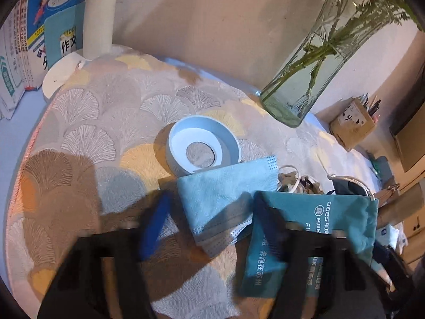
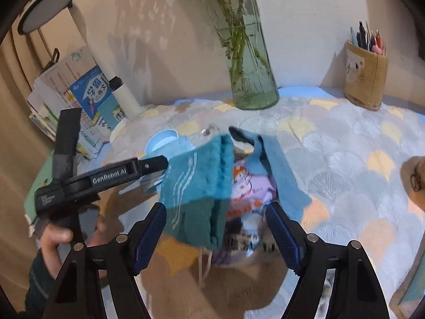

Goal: Organize soft objects
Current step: 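Grasp the light blue face mask with the left tool while the right tool grasps the teal drawstring bag, then lift and carry the mask and teal bag to the glass bowl and open both tools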

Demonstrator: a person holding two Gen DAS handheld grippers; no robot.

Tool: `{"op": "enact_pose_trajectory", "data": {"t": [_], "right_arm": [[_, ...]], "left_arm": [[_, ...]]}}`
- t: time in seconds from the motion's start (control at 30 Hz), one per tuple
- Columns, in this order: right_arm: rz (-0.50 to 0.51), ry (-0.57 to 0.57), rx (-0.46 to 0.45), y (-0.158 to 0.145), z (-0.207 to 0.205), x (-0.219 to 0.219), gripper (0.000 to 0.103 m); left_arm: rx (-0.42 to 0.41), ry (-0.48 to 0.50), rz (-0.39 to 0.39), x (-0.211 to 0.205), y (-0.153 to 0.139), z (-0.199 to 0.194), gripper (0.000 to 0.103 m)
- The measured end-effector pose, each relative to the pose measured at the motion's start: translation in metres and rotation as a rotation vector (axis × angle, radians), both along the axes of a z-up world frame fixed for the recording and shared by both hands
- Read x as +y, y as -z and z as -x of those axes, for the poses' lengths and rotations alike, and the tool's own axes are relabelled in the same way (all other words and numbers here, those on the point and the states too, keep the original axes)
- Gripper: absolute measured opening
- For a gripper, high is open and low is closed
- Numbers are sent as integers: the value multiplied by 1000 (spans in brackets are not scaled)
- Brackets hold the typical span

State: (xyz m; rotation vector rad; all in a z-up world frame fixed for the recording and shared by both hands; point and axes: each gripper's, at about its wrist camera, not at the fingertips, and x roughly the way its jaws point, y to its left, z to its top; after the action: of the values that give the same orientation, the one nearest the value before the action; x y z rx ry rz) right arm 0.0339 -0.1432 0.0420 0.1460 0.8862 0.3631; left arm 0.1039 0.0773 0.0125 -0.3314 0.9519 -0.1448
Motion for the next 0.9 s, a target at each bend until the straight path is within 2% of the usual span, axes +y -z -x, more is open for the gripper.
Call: {"op": "enact_pose_trajectory", "data": {"t": [0.03,0.07,0.1,0.13,0.23,0.33,0.43,0.5,0.57,0.67,0.77,0.87,0.9], "right_arm": [[39,-4,-31,-2,2,5,42],[64,-19,-44,-4,2,9,32],[86,-40,-44,-4,3,14,28],[95,-53,-48,-4,5,17,25],[96,-87,-71,-5,12,21,19],[17,-124,-124,-21,26,16,16],[-79,-125,-155,-54,44,0,16],[-113,-131,-164,-70,61,-11,16],[-115,-127,-149,-78,81,-23,16],[-73,-125,-66,-68,99,-34,16],[-14,-65,2,-49,102,-43,16],[-41,-3,68,-27,92,-55,16],[-43,17,88,-23,91,-57,16]], "left_arm": [[3,2,-11,-3,0,-1,27],[2,2,-17,-5,0,0,24],[-5,6,-11,-6,-1,2,15],[-13,8,-5,-5,-2,3,12],[-74,-2,0,-4,-19,18,9],[-136,0,37,3,-42,38,9],[-172,11,75,11,-67,67,9],[-177,29,102,16,-76,94,9],[-150,38,114,18,-73,112,9],[-65,41,129,17,-49,137,9],[-10,52,117,15,-26,156,9],[37,101,122,10,-12,169,10],[36,113,102,9,-13,173,15]]}}
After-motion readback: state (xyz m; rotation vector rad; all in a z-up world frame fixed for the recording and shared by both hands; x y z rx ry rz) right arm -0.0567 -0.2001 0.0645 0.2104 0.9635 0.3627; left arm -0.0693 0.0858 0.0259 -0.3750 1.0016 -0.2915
